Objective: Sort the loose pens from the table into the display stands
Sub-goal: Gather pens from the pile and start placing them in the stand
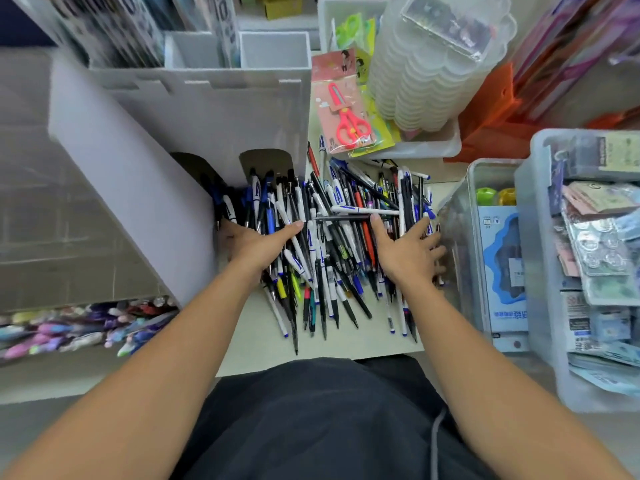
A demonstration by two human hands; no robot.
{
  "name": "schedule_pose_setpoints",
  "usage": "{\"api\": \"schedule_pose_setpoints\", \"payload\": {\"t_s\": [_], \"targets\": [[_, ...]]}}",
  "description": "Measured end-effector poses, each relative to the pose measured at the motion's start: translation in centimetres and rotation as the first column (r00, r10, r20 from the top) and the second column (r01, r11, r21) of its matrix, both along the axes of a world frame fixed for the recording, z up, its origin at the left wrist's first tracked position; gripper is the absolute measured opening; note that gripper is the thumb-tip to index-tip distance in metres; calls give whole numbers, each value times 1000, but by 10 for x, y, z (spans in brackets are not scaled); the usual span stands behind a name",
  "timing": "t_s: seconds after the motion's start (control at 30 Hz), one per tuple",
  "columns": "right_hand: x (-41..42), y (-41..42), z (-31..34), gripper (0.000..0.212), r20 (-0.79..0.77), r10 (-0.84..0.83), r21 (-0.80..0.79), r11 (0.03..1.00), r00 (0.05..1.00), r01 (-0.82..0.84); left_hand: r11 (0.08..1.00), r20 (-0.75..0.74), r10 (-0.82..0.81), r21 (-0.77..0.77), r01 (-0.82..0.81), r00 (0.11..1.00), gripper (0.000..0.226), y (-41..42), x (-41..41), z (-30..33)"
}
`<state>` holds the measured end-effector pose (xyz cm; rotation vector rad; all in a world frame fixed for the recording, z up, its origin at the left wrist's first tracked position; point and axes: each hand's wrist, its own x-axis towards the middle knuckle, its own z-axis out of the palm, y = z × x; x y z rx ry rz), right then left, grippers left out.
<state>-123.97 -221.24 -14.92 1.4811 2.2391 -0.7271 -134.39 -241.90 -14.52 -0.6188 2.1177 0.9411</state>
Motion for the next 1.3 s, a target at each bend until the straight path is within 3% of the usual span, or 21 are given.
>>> {"api": "schedule_pose_setpoints", "payload": {"t_s": [0.1, 0.27, 0.43, 0.8, 0.97, 1.07, 1.3], "targets": [[-18, 2, -2, 108, 2, -49, 16, 999, 999, 49, 994, 34, 62, 86, -65, 997, 171, 3, 0, -8], [-41, 0, 4, 96, -53, -75, -71, 995, 996, 71, 969, -30, 172, 187, -164, 985, 141, 15, 3, -4], [-52, -14, 7, 91, -125, -160, -158, 978, 979, 140, 949, -6, 218, 234, -210, 976, 136, 17, 1, -8], [-62, -36, 9, 103, -211, -323, -351, 906, 923, 237, 889, 40, 304, 348, -298, 952, 122, 17, 3, -7], [-61, -37, 12, 104, -249, -382, -477, 848, 890, 230, 852, 118, 312, 405, -333, 943, 132, 8, 2, -16], [-58, -38, 13, 116, -244, -388, -535, 818, 889, 210, 857, 125, 295, 403, -320, 947, 140, 3, 0, -15], [-60, -74, 12, 123, -283, -263, -366, 918, 922, 150, 829, 113, 338, 435, -352, 935, 131, -1, 1, -15]]}}
